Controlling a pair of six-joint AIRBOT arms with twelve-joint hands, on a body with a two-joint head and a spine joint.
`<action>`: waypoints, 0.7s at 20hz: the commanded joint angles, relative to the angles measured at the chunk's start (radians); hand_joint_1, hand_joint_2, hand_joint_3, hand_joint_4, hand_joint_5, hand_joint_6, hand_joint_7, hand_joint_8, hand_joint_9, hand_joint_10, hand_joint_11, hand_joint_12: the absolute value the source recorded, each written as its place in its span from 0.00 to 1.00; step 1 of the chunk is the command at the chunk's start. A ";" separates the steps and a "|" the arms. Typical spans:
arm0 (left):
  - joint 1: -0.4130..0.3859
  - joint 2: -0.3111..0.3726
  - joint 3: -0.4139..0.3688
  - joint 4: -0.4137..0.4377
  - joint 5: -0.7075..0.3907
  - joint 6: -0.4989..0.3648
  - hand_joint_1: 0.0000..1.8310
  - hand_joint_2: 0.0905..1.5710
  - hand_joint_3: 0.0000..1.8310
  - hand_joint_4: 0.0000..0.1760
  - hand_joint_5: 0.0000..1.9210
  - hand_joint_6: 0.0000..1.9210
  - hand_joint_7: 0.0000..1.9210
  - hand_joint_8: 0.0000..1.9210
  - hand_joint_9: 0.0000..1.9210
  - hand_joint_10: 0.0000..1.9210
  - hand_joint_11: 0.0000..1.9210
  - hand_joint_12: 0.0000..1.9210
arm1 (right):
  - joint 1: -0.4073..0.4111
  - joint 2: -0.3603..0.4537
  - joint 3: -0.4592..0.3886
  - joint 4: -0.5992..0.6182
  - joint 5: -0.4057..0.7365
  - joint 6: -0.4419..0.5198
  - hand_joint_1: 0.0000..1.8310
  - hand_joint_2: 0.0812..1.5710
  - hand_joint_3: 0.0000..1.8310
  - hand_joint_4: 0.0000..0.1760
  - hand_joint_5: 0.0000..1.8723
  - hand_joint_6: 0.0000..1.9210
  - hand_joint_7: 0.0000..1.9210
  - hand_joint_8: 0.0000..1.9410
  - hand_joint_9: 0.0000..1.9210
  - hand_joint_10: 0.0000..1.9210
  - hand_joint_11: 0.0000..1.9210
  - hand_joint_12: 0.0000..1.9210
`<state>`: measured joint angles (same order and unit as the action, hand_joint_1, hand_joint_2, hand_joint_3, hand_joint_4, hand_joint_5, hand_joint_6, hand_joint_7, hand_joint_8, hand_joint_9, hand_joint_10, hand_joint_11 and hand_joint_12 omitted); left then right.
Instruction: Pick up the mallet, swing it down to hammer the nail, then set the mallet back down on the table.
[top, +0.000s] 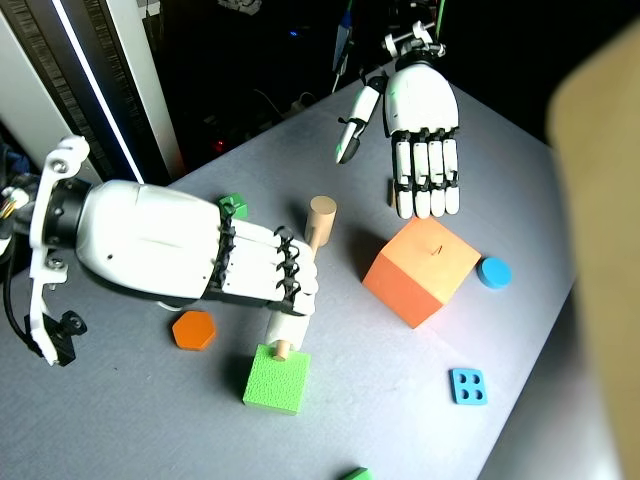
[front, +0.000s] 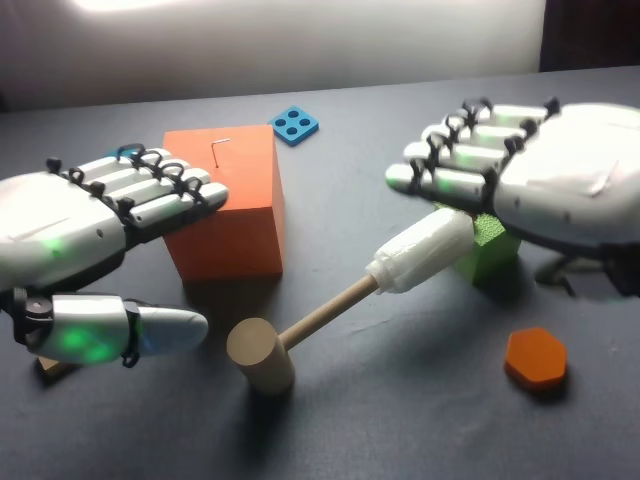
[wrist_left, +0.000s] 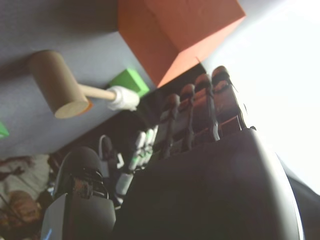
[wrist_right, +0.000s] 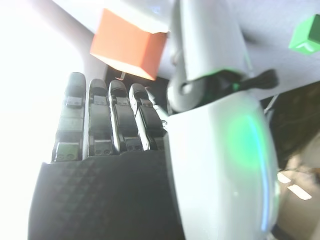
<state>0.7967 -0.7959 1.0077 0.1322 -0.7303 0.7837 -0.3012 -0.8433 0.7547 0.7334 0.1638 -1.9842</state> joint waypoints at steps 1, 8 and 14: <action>-0.006 -0.001 0.006 -0.026 -0.118 -0.002 0.00 0.74 0.00 0.00 0.00 0.00 0.00 0.00 0.00 0.00 0.00 0.00 | 0.024 -0.004 -0.016 0.137 0.162 -0.148 0.79 0.60 0.00 0.00 0.00 0.00 0.00 0.00 0.00 0.00 0.00 0.08; 0.013 -0.017 0.032 -0.057 -0.123 0.005 0.00 0.75 0.00 0.00 0.00 0.00 0.00 0.00 0.00 0.00 0.00 0.00 | 0.071 -0.082 -0.017 0.776 0.209 -0.666 0.75 0.61 0.00 0.00 0.00 0.00 0.00 0.00 0.00 0.00 0.00 0.10; 0.026 -0.024 0.045 -0.068 -0.125 0.008 0.00 0.75 0.00 0.00 0.00 0.00 0.00 0.00 0.00 0.00 0.00 0.00 | 0.081 -0.190 0.068 1.032 0.224 -0.848 0.74 0.60 0.00 0.00 0.00 0.00 0.00 0.00 0.00 0.00 0.00 0.11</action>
<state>0.8291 -0.8211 1.0508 0.0784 -0.7483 0.7887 -0.2390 -1.0691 0.8547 1.8648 0.3847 -2.8704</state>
